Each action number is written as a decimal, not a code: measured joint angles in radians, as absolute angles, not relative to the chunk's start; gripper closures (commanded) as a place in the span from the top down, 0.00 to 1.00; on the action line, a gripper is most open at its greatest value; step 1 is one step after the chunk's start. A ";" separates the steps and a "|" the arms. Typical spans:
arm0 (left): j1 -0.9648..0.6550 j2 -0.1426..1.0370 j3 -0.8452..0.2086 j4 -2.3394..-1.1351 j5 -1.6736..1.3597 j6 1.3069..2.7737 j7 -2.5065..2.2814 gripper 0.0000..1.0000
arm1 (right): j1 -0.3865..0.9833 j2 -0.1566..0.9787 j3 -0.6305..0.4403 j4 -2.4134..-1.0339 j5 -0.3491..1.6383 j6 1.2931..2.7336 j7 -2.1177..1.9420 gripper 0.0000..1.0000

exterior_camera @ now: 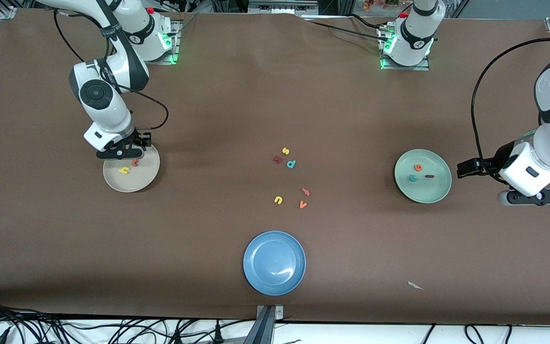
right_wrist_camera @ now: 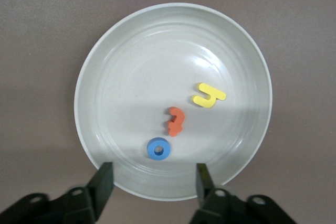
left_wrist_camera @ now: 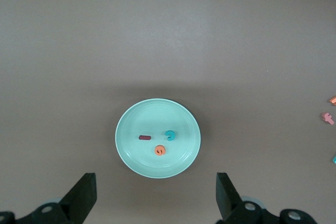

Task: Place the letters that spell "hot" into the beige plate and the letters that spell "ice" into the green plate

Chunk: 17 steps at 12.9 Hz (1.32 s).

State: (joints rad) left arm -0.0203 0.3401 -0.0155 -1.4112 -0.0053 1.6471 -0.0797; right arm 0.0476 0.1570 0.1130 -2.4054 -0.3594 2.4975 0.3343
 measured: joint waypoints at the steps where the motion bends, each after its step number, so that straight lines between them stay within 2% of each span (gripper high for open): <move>1: -0.020 0.340 -0.016 -1.411 -0.005 1.647 -0.080 1.00 | 0.047 0.155 0.113 -2.403 -0.353 2.496 0.335 1.00; 4: -0.020 0.340 -0.016 -1.411 -0.005 1.647 -0.080 1.00 | 0.047 0.136 0.128 -2.333 -0.284 2.375 0.335 1.00; 7: -0.021 0.340 -0.016 -1.411 -0.005 1.647 -0.080 1.00 | 0.051 0.119 0.179 -2.096 -0.198 2.075 0.334 1.00; 12: -0.021 0.340 -0.016 -1.411 -0.005 1.647 -0.080 1.00 | 0.052 0.111 0.190 -1.736 -0.118 1.667 0.300 1.00; 14: -0.021 0.340 -0.016 -1.411 -0.005 1.647 -0.080 1.00 | 0.053 0.111 0.168 -1.637 -0.080 1.578 0.253 1.00; 17: -0.021 0.340 -0.016 -1.411 -0.005 1.646 -0.080 1.00 | 0.071 0.111 0.041 -1.562 -0.013 1.522 0.152 1.00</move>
State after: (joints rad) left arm -0.0207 0.3401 -0.0158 -1.4112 -0.0053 1.6465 -0.0797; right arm 0.0715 0.1113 0.0413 -1.5620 -0.0128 1.5216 0.1516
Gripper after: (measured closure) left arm 0.000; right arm 0.000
